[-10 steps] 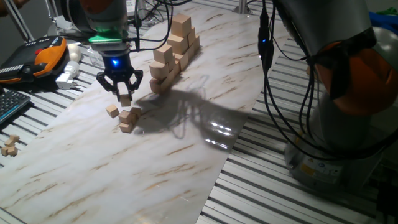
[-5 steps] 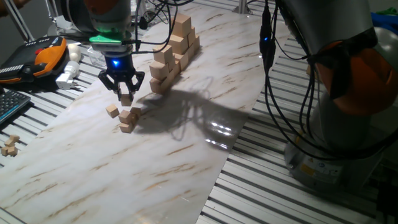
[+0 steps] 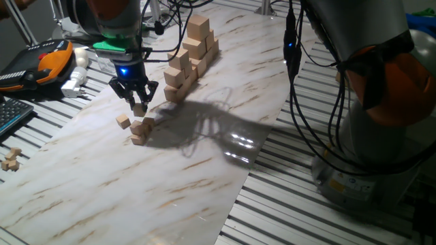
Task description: Stack the blocks into a pyramid shape
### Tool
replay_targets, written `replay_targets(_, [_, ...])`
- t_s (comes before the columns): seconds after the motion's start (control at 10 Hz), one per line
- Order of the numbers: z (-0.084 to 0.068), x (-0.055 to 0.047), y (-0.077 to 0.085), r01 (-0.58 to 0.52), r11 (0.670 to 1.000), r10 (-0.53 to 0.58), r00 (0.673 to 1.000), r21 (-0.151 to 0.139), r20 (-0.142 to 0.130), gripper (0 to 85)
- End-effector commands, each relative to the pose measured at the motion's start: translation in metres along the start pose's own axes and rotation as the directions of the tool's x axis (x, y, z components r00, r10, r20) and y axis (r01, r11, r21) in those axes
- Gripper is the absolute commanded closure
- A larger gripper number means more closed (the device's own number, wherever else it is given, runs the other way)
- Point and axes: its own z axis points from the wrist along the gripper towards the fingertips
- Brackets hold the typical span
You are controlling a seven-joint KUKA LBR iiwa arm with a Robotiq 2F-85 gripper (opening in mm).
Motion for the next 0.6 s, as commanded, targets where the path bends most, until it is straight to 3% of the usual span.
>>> replay_targets(0.0, [0.0024, 0.0028, 0.0001, -0.454, 0.890, 0.455, 0.890, -0.052, 0.023, 85.0])
replay_targets(0.5, [0.0102, 0.0027, -0.0020, -0.453, 0.888, 0.457, 0.889, -0.081, 0.035, 85.0])
